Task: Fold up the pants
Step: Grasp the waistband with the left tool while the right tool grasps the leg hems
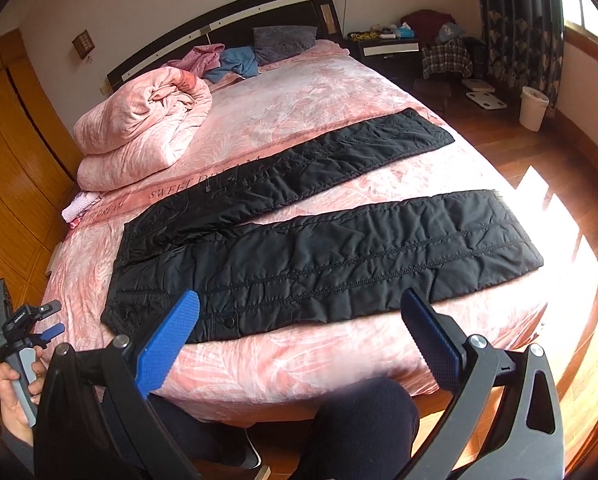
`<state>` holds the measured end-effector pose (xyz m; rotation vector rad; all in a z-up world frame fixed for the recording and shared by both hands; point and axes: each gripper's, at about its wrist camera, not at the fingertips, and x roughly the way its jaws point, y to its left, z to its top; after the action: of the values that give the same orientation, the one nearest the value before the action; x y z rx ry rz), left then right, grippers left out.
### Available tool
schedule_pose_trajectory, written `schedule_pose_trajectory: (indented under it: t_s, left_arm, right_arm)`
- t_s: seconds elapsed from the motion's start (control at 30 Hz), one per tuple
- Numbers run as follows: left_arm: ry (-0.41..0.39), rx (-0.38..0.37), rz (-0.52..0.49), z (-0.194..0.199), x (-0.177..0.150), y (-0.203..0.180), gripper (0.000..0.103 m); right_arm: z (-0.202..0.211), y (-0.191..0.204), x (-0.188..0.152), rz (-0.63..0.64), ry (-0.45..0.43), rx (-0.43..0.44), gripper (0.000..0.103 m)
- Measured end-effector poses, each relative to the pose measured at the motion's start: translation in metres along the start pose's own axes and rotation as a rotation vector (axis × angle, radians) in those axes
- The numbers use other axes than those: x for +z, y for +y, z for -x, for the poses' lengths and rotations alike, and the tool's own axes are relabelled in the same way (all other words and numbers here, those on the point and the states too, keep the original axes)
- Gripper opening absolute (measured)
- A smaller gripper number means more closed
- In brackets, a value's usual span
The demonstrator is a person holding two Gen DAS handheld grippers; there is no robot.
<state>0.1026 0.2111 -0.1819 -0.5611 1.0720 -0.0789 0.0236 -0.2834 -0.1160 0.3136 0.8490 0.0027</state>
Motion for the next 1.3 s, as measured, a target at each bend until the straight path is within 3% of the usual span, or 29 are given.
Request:
schedule_pose_trajectory:
  t_s: [0.07,0.17,0.23,0.3,0.4,0.47,0.53,0.67,0.73,0.83,0.93,1.0,1.03,1.1,1.13,1.17,1.2,1.3]
  left_arm:
    - [0.036,0.030,0.081,-0.021,0.019,0.046,0.099]
    - [0.102,-0.004,0.223,-0.055,0.037,0.095,0.099]
    - [0.104,-0.025,0.244,-0.073,0.044,0.108,0.099]
    - [0.107,0.024,0.263,-0.089,0.050,0.116,0.099]
    - [0.147,0.034,0.290,-0.112,0.054,0.121,0.098]
    - [0.175,0.035,0.309,-0.126,0.054,0.125,0.086]
    - [0.203,0.018,0.356,-0.138,0.053,0.132,0.056]
    - [0.217,-0.007,0.433,-0.144,0.049,0.141,0.051]
    - [0.212,0.010,0.434,-0.144,0.047,0.141,0.040]
    - [0.176,-0.011,0.462,-0.140,0.045,0.146,0.029]
    - [0.115,0.002,0.421,-0.134,0.041,0.137,0.023]
    - [0.089,0.023,0.410,-0.131,0.040,0.132,0.021]
    - [0.077,0.023,0.418,-0.129,0.040,0.132,0.020]
    - [0.059,0.020,0.435,-0.127,0.038,0.133,0.019]
    - [0.056,0.022,0.435,-0.127,0.038,0.133,0.019]
    - [0.055,0.022,0.433,-0.127,0.037,0.133,0.019]
    - [0.053,0.020,0.439,-0.127,0.036,0.135,0.019]
    - [0.048,0.033,0.437,-0.129,0.036,0.134,0.019]
  right_arm:
    - [-0.008,-0.005,-0.004,-0.022,0.018,-0.002,0.101]
    - [-0.017,-0.006,-0.008,-0.025,0.043,-0.019,0.101]
    - [-0.021,-0.004,-0.008,-0.019,0.050,-0.027,0.101]
    - [-0.021,-0.002,-0.008,-0.014,0.048,-0.034,0.101]
    - [-0.021,-0.001,-0.006,-0.012,0.045,-0.048,0.101]
    - [-0.022,-0.003,-0.005,-0.018,0.050,-0.056,0.101]
    - [-0.022,-0.003,-0.004,-0.020,0.051,-0.061,0.101]
    - [-0.021,-0.008,-0.005,-0.003,0.053,-0.100,0.101]
    - [-0.022,-0.023,-0.006,-0.018,0.053,-0.121,0.101]
    - [-0.025,-0.076,-0.003,-0.128,0.054,-0.143,0.101]
    - [-0.035,-0.157,-0.002,-0.321,0.064,-0.114,0.099]
    - [-0.046,-0.215,-0.006,-0.447,0.062,-0.103,0.055]
    - [-0.056,-0.243,-0.010,-0.513,0.088,-0.111,0.019]
    - [-0.073,-0.296,-0.020,-0.667,0.115,-0.076,0.022]
    - [-0.081,-0.317,-0.025,-0.709,0.122,-0.058,0.031]
    - [-0.088,-0.332,-0.027,-0.724,0.128,-0.064,0.048]
    - [-0.092,-0.345,-0.029,-0.740,0.124,-0.098,0.056]
    - [-0.106,-0.380,-0.036,-0.819,0.105,-0.082,0.060]
